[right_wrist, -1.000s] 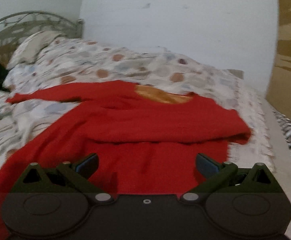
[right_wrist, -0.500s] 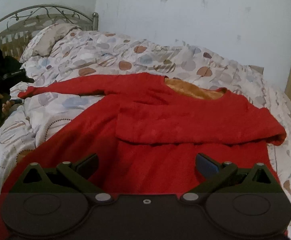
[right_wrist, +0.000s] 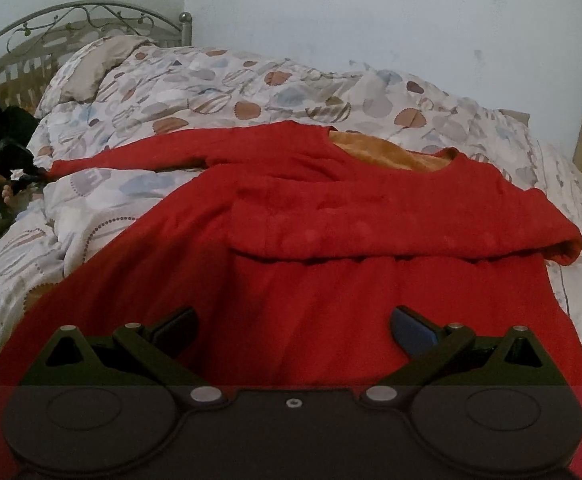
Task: Fold small clothes
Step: 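Lift the held sleeve with the left gripper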
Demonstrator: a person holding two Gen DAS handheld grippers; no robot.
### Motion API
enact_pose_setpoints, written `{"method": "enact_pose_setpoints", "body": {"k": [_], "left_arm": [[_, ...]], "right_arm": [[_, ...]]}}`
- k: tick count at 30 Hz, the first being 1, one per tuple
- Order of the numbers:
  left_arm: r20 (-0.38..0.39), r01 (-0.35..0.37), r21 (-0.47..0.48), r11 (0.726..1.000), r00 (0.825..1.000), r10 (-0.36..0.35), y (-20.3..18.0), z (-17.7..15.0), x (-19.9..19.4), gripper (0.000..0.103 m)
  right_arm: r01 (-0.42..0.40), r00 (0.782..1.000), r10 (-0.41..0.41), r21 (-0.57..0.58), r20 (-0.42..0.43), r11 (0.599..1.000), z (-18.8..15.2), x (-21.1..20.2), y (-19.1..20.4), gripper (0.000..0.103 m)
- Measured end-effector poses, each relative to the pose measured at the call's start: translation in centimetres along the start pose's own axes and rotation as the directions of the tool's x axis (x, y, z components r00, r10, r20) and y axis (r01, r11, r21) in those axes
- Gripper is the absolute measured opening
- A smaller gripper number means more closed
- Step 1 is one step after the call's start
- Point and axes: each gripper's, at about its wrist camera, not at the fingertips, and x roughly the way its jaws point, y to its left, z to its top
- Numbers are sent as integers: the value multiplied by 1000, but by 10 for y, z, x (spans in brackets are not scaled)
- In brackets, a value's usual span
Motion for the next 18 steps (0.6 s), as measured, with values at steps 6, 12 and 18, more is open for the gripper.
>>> {"method": "enact_pose_setpoints", "body": {"k": [6,12,18], "left_arm": [[56,25,36,999,998,-27,-7,4,-30,4],[75,-2,95,996,997,-5,-10,-8,-68,4],[-16,6,-19,1000,1000,-6,17,-13,-55,17]], "right_arm": [[-1,1000,1,6,8,1000,-1,-1,-1,103],[-10,1000,9,38,23,999,-4,-5,-6,103],[-14,1000,13,59,25,998,-6,-4,-8,103]]}}
